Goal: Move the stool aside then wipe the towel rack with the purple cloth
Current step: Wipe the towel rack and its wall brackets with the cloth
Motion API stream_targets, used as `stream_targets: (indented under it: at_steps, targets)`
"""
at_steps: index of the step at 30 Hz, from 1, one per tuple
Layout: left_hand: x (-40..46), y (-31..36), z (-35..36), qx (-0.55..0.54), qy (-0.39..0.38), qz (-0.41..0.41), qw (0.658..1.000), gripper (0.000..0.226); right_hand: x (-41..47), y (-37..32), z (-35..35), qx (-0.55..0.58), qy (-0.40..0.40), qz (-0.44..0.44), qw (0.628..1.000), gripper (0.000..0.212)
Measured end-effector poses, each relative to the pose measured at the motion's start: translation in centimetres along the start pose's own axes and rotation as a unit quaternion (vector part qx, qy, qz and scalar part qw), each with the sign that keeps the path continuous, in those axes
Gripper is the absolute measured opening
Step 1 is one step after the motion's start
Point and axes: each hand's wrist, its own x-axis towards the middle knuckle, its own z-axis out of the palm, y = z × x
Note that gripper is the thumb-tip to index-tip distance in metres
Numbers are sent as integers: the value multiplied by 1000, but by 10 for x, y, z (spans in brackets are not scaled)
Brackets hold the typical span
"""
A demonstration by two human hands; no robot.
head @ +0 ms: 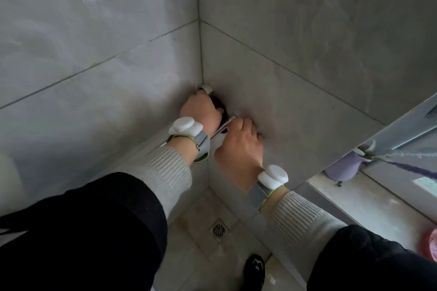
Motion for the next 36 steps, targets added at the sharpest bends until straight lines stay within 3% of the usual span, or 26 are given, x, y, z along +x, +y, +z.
stream_targets:
  at_steps: [5, 14, 18, 21, 24, 29, 33, 36]
  targets:
    - [1, 5, 8, 24, 14, -7, 1000, 60, 2, 0, 3, -4, 10, 5, 1000, 58]
    - [-1, 0, 2, 145, 17, 86, 985, 20, 2, -3, 1, 20, 54, 18, 998, 45]
    - [-14, -9, -11, 174, -7, 97, 980, 15, 4, -11, -7, 45, 31, 40, 998, 49]
    - [-28, -19, -32, 168, -27, 50, 984, 26, 5, -14, -19, 102, -22, 19, 994, 43]
    - [-41, -32, -45, 120, 2, 18, 993, 22, 11, -19, -26, 218, -107, 5, 970, 47]
    - [-66, -48, -65, -56, 96, -3, 994, 22, 4, -50, -25, 372, -127, -62, 918, 72]
    - [-81, -58, -89, -130, 141, -10, 981, 29, 0, -72, -25, 444, -129, -69, 884, 54]
    - [-97, -75, -103, -157, 169, 1, 973, 44, -4, -92, -28, 470, -74, -71, 877, 34]
